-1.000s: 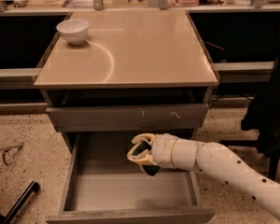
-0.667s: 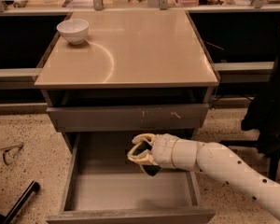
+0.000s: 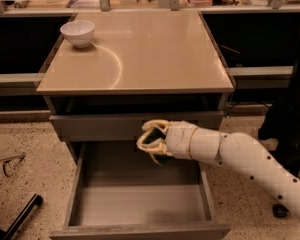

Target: Pick sponge from middle drawer and place on counter

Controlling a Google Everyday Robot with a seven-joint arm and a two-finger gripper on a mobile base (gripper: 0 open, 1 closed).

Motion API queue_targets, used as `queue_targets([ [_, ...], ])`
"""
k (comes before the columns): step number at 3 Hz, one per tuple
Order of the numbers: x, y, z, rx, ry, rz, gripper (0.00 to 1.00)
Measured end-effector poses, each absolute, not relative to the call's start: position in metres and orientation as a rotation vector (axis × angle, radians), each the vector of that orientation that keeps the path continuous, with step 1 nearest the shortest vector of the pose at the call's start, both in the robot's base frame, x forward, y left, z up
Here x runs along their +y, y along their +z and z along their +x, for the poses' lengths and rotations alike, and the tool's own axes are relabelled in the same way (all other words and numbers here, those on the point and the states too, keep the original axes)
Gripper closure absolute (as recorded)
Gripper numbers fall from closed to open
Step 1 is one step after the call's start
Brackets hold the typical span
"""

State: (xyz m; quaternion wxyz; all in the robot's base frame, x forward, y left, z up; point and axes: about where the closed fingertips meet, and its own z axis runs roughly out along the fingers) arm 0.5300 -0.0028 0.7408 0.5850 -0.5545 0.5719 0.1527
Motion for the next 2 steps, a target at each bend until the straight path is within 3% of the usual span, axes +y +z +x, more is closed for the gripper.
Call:
queue_targets([
  [2, -0.009, 0.948, 0.576, 1.022, 0.197, -1.260, 1.00],
])
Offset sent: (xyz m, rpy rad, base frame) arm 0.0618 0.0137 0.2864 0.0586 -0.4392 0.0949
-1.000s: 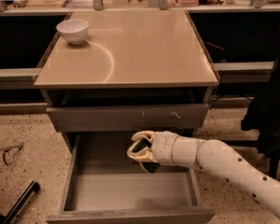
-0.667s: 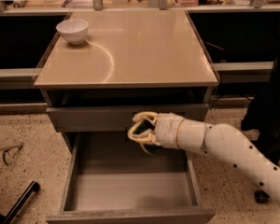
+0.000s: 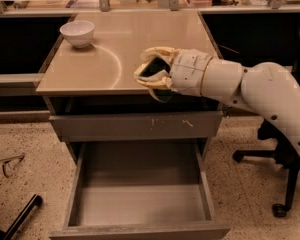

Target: Pick sponge from middle drawer and place on counter

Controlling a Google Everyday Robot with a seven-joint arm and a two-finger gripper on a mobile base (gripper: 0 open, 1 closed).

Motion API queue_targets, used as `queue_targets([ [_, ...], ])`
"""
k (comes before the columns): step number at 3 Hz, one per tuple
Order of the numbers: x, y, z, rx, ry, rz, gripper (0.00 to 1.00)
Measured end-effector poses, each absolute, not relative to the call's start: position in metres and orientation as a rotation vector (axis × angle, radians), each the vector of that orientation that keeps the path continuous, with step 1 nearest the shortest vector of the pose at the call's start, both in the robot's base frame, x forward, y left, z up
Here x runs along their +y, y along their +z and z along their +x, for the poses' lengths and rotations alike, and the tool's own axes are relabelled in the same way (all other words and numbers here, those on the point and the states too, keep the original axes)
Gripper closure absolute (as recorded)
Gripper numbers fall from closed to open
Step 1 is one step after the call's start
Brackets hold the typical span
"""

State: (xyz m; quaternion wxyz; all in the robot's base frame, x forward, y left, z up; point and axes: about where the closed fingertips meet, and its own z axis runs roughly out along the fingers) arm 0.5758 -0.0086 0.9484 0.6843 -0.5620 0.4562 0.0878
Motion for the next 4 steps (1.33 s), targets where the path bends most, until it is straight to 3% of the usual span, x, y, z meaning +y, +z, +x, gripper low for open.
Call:
queue_targets([
  [2, -0.002, 0.967, 0.589, 0.987, 0.164, -1.290, 1.00],
  [4, 0.025, 0.977, 0.664, 0.956, 0.054, -1.536, 1.00],
])
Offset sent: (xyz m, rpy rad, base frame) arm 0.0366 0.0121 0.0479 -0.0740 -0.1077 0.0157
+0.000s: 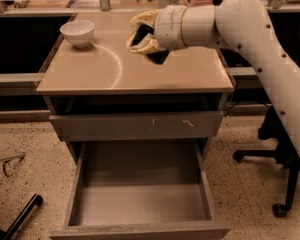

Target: Pick sponge from middle drawer and place on counter

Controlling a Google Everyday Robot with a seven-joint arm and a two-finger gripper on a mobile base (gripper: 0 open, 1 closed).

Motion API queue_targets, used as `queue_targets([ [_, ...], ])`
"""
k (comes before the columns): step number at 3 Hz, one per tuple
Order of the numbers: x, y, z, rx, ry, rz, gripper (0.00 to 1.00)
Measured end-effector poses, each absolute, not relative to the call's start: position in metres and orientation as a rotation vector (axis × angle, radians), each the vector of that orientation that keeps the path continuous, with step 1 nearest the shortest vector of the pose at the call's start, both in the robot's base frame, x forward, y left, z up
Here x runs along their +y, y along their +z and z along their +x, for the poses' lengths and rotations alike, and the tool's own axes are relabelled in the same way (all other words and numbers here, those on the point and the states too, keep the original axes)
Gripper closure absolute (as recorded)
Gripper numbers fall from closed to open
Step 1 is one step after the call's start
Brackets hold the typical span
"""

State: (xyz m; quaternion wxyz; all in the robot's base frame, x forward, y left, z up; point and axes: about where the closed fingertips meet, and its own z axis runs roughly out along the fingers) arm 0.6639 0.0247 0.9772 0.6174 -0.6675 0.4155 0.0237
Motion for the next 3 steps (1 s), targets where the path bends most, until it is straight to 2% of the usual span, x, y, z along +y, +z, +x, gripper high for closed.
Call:
queue_targets([
  [1, 0.034, 0.937, 0.734, 1.088, 0.099, -1.678, 1.00],
  [2, 0.036, 0.933, 0.737, 1.090, 0.106, -1.674, 1.00],
  [3, 0.047, 0.913, 0.746, 1.110, 0.191, -1.673, 1.00],
])
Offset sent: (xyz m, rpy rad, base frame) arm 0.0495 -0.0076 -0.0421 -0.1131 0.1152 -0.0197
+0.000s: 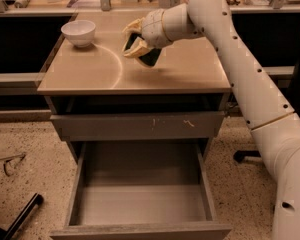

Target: Pick sponge from middle drawer and place on counter

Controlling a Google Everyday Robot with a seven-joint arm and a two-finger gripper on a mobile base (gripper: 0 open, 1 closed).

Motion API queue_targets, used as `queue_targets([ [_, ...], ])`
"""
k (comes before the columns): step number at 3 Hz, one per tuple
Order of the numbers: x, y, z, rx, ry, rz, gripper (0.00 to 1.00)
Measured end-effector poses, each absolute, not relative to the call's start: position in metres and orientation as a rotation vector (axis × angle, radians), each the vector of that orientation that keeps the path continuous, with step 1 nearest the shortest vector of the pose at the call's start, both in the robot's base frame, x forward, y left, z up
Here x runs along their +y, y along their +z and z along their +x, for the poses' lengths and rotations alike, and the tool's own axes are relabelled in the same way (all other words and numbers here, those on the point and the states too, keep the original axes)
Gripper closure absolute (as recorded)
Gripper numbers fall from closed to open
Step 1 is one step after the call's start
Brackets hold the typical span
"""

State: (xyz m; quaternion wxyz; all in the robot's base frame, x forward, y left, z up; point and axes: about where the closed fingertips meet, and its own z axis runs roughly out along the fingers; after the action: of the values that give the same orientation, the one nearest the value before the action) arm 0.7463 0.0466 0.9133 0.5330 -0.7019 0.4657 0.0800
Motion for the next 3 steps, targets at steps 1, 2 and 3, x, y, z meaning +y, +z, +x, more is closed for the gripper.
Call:
queue_targets([
  [1, 0.0609, 0.8920, 0.7527, 1.118, 0.295, -1.674, 1.00],
  [2, 0.0616, 0.8912, 0.7531, 1.117, 0.300, -1.674, 0.87],
  [3, 0.0618, 0.8912, 0.7531, 1.117, 0.300, -1.674, 0.68],
])
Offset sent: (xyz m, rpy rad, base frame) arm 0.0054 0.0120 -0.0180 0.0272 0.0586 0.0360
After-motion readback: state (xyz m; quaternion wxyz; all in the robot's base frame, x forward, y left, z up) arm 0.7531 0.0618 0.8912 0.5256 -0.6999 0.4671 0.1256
